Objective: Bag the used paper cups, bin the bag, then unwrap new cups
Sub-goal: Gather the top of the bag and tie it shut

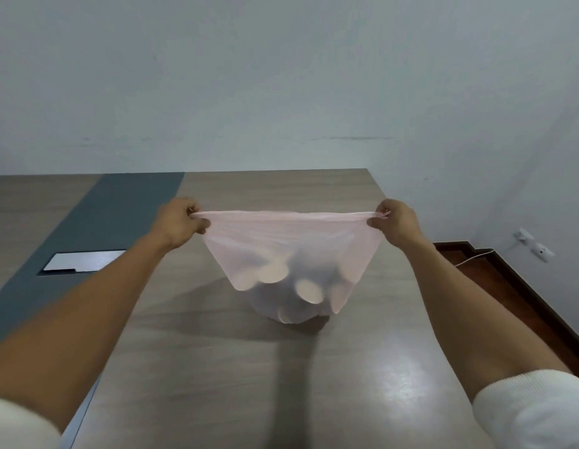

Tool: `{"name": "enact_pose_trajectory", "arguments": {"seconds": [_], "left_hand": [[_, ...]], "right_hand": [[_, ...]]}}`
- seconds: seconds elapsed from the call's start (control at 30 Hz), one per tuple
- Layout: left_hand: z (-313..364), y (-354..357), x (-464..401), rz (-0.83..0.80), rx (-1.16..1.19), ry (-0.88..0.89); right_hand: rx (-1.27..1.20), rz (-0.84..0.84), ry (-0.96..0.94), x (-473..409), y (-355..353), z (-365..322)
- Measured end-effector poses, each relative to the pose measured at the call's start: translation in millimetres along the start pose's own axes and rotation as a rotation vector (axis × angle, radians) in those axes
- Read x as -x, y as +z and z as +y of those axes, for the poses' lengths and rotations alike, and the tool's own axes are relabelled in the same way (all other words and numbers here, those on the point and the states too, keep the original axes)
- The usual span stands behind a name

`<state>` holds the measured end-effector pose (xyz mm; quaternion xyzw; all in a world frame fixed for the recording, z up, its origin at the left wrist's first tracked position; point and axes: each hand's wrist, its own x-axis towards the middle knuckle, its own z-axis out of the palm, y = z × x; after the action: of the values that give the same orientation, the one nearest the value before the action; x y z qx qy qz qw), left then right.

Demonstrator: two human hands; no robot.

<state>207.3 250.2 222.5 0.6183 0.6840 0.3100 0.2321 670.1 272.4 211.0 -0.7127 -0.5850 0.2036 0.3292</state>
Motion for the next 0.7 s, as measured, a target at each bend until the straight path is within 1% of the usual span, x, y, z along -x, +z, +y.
{"name": "enact_pose_trajectory", "arguments": {"seconds": [0.03,0.1,0.2,0.3,0.43,0.6,0.7], "left_hand": [[2.0,-0.1,0.3,0.038,0.05,-0.003],[0.5,-3.6,-1.2,0.04,0.18,-0.013],[0.3,-14.8,-3.2,-0.024,0.278,0.038],[6.9,-19.1,-1.7,-0.093,0.35,0.09],[9.4,-21.8,4.1,-0.136,0.433,0.064],[5.1,-14.6,12.1,-0.169,0.614,-0.081],[5.1,-6.9,16.1,-0.182,0.654,-0.116]], "right_hand": [[-0.054,0.007,0.013,-0.9,-2.5,2.3],[-0.172,-0.056,0.046,-3.3,-14.5,6.0],[-0.315,-0.177,0.107,-4.9,-35.8,3.2],[-0.428,-0.186,0.151,-7.0,-46.4,-0.1],[-0.396,-0.09,0.195,-9.4,-48.9,0.4],[-0.297,-0.099,0.228,-5.7,-39.1,10.3],[-0.237,-0.067,0.266,-3.4,-28.4,16.6]]}}
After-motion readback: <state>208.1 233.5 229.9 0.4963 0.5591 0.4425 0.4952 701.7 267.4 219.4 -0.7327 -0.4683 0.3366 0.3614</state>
